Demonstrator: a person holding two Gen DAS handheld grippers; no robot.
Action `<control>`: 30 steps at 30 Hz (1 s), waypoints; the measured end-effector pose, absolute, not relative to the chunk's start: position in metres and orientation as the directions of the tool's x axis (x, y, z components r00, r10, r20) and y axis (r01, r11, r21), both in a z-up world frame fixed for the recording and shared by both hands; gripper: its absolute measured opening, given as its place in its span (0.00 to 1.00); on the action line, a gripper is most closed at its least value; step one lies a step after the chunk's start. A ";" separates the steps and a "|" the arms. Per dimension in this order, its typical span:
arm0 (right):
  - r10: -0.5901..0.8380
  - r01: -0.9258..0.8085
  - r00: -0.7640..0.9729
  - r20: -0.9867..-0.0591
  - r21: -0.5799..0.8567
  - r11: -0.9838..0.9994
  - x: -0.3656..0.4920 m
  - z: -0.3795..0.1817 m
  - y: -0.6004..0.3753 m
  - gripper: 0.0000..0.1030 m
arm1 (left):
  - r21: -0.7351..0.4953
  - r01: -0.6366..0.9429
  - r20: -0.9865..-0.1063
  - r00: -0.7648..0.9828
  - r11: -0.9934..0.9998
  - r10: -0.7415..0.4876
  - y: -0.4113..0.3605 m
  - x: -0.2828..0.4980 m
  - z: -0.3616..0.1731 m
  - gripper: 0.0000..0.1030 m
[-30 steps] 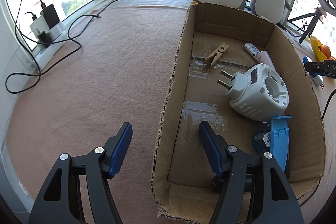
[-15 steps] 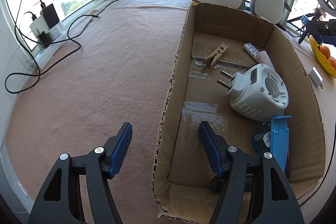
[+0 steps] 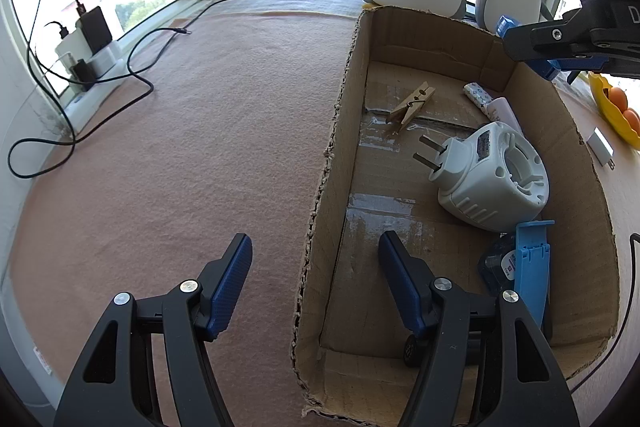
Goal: Organize rigid objects
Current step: 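Carry the blue lid into the box and open the right gripper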
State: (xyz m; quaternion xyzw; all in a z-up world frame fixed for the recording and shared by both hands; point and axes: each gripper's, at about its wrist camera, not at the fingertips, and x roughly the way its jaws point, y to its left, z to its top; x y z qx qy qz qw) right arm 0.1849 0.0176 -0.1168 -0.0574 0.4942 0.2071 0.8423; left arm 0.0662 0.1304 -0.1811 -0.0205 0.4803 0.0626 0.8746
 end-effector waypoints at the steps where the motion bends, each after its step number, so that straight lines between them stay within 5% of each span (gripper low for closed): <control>1: 0.290 -0.407 0.421 -0.859 0.106 0.907 0.185 -0.120 0.021 0.45 | 0.024 -0.129 -0.843 0.531 0.991 0.090 0.130 0.066 -0.181 0.64; 21: 0.269 -0.398 0.387 -0.882 0.103 0.912 0.196 -0.141 0.030 0.45 | 0.023 -0.129 -0.842 0.532 0.991 0.089 0.131 0.066 -0.182 0.64; 30: 0.271 -0.395 0.401 -0.875 0.101 0.913 0.195 -0.137 0.029 0.54 | 0.023 -0.129 -0.842 0.532 0.991 0.089 0.131 0.066 -0.182 0.64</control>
